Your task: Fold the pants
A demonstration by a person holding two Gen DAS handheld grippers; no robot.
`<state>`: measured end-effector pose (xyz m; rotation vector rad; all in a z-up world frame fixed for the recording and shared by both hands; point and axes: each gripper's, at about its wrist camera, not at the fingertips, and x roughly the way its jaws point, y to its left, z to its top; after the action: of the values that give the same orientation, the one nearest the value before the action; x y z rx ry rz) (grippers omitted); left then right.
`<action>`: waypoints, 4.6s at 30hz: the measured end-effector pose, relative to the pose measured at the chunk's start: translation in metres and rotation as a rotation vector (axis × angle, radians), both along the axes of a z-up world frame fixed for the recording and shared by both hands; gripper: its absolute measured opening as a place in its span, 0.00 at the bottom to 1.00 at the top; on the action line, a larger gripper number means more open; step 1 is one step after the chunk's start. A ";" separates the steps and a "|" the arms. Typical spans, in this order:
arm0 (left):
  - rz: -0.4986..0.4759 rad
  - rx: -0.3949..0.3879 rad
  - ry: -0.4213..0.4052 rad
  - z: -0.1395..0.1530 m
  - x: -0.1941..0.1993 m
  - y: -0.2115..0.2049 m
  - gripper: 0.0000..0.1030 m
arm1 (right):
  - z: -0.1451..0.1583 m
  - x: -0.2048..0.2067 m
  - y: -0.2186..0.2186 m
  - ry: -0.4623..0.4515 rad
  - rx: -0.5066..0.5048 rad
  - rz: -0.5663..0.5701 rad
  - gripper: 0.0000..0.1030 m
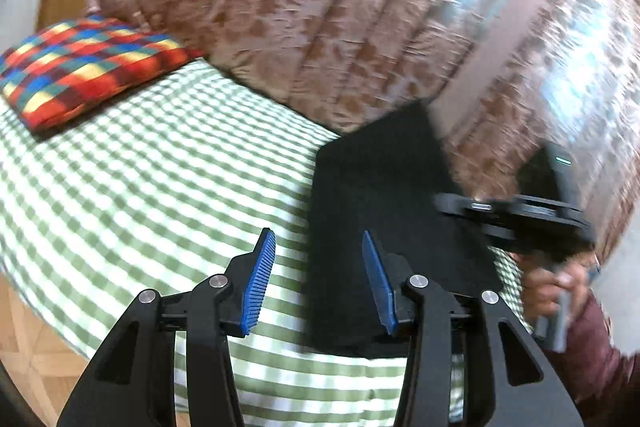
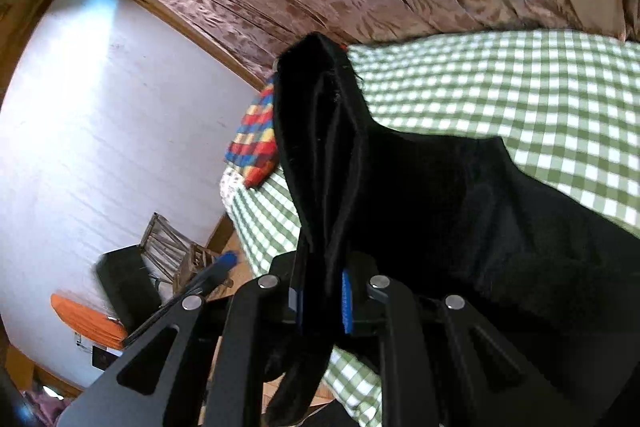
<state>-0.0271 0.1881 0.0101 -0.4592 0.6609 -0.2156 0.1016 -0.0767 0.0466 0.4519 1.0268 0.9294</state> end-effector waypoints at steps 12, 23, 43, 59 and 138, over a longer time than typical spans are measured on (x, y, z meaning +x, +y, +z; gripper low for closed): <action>-0.191 -0.043 0.023 0.009 0.048 -0.065 0.43 | 0.050 -0.051 -0.108 -0.128 -0.011 -0.110 0.11; -0.514 -0.010 0.126 -0.018 0.057 -0.176 0.43 | -0.026 -0.063 -0.238 -0.032 -0.127 -0.348 0.11; -0.585 -0.057 0.118 -0.021 0.042 -0.187 0.43 | -0.050 -0.152 -0.279 0.140 0.024 -0.479 0.37; -0.559 -0.054 0.087 -0.014 0.041 -0.177 0.43 | -0.061 -0.150 -0.270 0.169 0.032 -0.609 0.06; -0.551 -0.263 0.253 -0.077 0.115 -0.175 0.40 | -0.103 -0.060 -0.262 0.058 -0.149 -0.387 0.43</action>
<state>0.0881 0.0131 -0.0672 -0.5544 1.0075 -0.7821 0.0415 -0.3390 -0.0567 0.5320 1.0077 0.4947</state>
